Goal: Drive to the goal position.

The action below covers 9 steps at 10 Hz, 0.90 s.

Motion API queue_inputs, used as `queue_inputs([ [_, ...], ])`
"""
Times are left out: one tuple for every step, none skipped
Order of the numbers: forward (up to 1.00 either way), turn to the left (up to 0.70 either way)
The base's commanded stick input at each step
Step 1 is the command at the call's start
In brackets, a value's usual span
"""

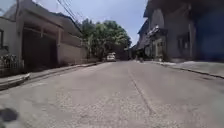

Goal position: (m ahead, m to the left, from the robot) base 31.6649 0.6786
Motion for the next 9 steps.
queue_inputs([
  [1.0,0.01],
  [1.0,0.01],
  [1.0,0.01],
  [1.0,0.01],
  [1.0,0.01],
  [1.0,0.01],
  [1.0,0.01],
  [1.0,0.01],
  [1.0,0.01],
])
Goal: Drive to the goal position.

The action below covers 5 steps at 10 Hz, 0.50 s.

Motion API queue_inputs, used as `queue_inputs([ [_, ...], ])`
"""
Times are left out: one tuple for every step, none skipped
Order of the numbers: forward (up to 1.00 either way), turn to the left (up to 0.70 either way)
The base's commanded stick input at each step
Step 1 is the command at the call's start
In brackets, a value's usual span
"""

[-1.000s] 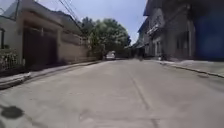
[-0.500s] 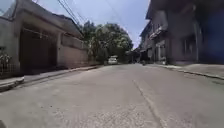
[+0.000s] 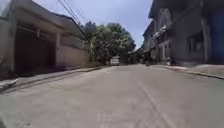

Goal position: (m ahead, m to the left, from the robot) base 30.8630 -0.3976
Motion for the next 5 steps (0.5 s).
queue_inputs([
  [1.0,0.01],
  [1.0,0.01],
  [1.0,0.01],
  [1.0,0.01],
  [1.0,0.01],
])
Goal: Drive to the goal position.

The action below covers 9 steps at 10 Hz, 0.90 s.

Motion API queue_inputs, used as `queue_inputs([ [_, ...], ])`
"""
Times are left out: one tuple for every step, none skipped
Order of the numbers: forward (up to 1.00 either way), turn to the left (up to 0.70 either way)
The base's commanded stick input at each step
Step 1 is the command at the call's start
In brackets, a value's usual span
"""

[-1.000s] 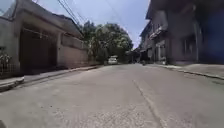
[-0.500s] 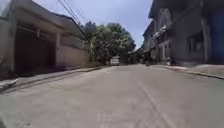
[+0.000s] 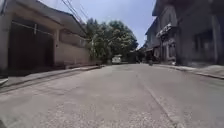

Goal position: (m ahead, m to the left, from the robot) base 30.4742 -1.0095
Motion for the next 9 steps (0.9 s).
queue_inputs([
  [1.0,0.01],
  [1.0,0.01],
  [1.0,0.01],
  [1.0,0.01],
  [1.0,0.01],
  [1.0,0.01],
  [1.0,0.01],
  [1.0,0.01],
  [1.0,0.01],
])
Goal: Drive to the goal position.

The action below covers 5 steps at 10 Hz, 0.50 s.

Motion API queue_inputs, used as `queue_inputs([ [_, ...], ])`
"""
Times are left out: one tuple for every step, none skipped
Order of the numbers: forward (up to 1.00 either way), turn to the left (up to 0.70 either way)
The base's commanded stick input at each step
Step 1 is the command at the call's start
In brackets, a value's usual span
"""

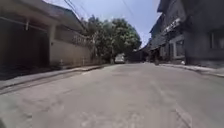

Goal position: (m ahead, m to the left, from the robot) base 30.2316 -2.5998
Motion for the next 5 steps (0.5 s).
queue_inputs([
  [1.0,0.01],
  [1.0,0.01],
  [1.0,0.01],
  [1.0,0.01],
  [1.0,0.01],
])
